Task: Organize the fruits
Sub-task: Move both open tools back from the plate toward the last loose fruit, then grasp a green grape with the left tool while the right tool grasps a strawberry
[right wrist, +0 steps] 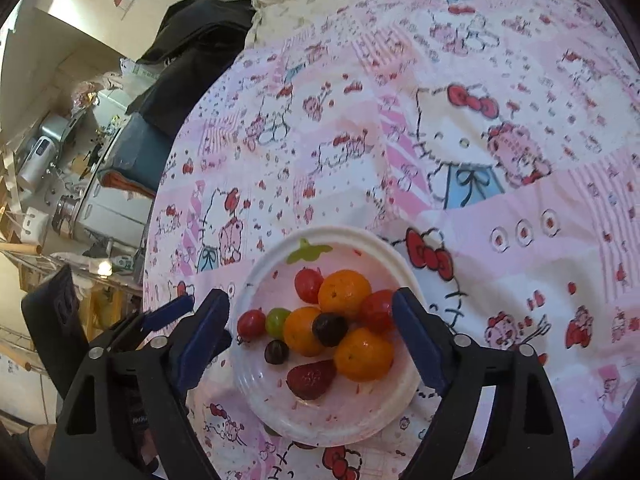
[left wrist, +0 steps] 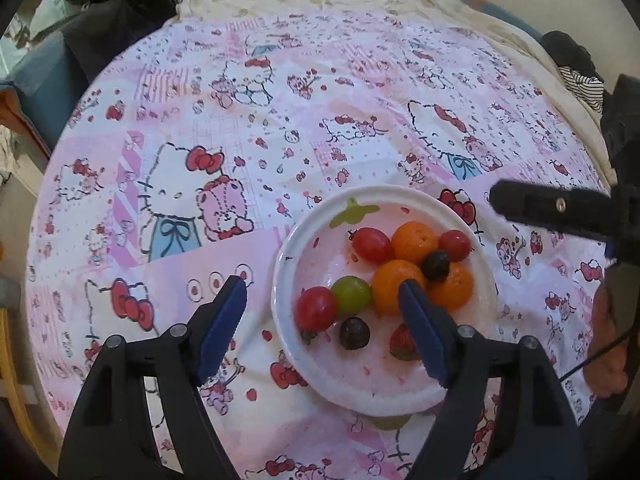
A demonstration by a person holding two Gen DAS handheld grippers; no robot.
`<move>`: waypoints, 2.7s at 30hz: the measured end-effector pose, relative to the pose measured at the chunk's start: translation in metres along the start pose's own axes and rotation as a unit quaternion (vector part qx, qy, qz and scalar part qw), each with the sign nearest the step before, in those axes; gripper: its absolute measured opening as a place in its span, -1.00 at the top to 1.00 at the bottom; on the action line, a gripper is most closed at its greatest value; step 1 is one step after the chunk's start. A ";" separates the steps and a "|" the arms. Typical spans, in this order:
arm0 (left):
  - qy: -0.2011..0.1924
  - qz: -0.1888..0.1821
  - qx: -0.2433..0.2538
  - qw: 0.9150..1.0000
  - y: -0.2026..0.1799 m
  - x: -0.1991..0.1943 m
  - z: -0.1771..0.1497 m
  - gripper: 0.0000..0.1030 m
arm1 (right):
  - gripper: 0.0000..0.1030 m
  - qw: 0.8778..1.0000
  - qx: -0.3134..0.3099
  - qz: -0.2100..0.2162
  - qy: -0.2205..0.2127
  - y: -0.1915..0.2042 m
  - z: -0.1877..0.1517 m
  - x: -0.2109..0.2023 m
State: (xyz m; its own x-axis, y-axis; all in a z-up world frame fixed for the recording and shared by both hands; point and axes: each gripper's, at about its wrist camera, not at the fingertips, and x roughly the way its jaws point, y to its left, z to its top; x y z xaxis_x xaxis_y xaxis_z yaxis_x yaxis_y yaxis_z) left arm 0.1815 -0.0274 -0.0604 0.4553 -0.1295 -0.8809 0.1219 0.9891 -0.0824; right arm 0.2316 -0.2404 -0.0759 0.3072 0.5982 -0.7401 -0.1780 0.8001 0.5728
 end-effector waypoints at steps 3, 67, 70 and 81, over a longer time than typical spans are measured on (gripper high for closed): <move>-0.012 0.002 -0.011 1.000 0.003 -0.013 -0.003 -0.47 | -0.67 1.000 -0.007 -0.010 -0.014 0.002 0.002 -0.010; -0.016 0.024 -0.109 0.994 0.062 -0.076 -0.080 -0.47 | 0.26 0.963 -0.195 -0.169 0.074 0.055 -0.153 0.056; -0.012 0.022 -0.108 0.994 0.061 -0.073 -0.081 -0.47 | 0.27 0.968 -0.183 -0.157 0.077 0.055 -0.155 0.048; 0.064 -0.007 0.031 0.997 -0.013 -0.015 -0.104 -0.28 | 0.29 0.981 -0.124 -0.132 0.072 0.040 -0.157 -0.003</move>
State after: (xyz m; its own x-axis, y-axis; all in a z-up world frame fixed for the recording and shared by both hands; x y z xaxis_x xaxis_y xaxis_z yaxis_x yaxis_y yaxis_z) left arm 0.0810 -0.0307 -0.0950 0.3366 -0.1297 -0.9327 0.1829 0.9806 -0.0704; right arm 0.0768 -0.2028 -0.1058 0.2416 0.3550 -0.9031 -0.3368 0.9035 0.2650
